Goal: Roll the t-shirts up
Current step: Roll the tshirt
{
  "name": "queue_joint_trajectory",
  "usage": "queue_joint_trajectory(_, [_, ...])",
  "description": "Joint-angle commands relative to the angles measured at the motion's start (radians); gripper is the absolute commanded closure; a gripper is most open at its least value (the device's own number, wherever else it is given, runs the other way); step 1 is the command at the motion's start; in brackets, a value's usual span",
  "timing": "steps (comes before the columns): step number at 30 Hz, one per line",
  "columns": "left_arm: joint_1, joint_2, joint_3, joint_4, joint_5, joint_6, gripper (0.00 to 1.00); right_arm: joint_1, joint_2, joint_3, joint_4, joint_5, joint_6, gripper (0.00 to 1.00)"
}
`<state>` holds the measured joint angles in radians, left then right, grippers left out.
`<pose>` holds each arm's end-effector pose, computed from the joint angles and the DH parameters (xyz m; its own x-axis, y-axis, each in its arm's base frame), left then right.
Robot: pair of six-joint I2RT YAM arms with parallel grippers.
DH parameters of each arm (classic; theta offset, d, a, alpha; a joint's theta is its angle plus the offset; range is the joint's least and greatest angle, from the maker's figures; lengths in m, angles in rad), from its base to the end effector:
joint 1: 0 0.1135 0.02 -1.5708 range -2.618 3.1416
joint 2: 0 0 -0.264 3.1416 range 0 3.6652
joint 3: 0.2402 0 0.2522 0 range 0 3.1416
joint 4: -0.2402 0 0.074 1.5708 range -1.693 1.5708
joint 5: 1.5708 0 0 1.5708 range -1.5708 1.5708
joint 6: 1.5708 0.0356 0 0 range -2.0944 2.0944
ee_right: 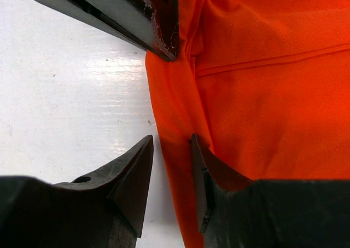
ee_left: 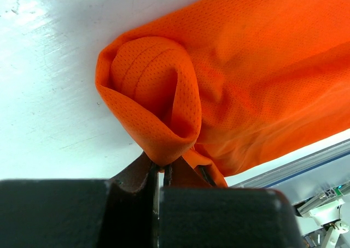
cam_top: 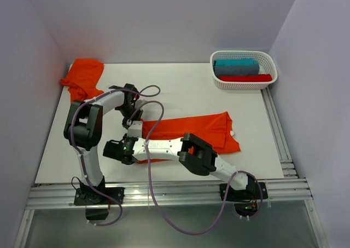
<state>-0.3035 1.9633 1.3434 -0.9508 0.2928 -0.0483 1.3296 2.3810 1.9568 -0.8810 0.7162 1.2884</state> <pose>0.3359 -0.1160 0.1559 -0.9670 0.2544 0.0138 0.2398 0.9270 -0.2883 0.1387 0.4660 0.1520 -0.7281 0.0727 -0.6816 0.0287 0.9967 0.0756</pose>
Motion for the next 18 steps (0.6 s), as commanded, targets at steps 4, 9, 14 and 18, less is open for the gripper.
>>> queue_joint_trajectory(4, [-0.003, 0.034, 0.033, 0.043, -0.031, -0.001, 1.0, 0.031, 0.061, -0.067, -0.119, -0.161, 0.054, 0.64])
queue_joint_trajectory(9, [-0.003, 0.043, 0.053, 0.032, -0.015, 0.004, 0.95, 0.029, 0.011, -0.168, -0.009, -0.188, 0.057, 0.76])
queue_joint_trajectory(14, [0.0, 0.039, 0.091, 0.018, 0.011, 0.011, 0.85, 0.017, -0.101, -0.338, 0.21, -0.218, 0.037, 0.86])
queue_joint_trajectory(18, [0.004, 0.028, 0.129, -0.003, 0.04, 0.03, 0.71, -0.003, -0.21, -0.519, 0.44, -0.27, 0.043, 0.9])
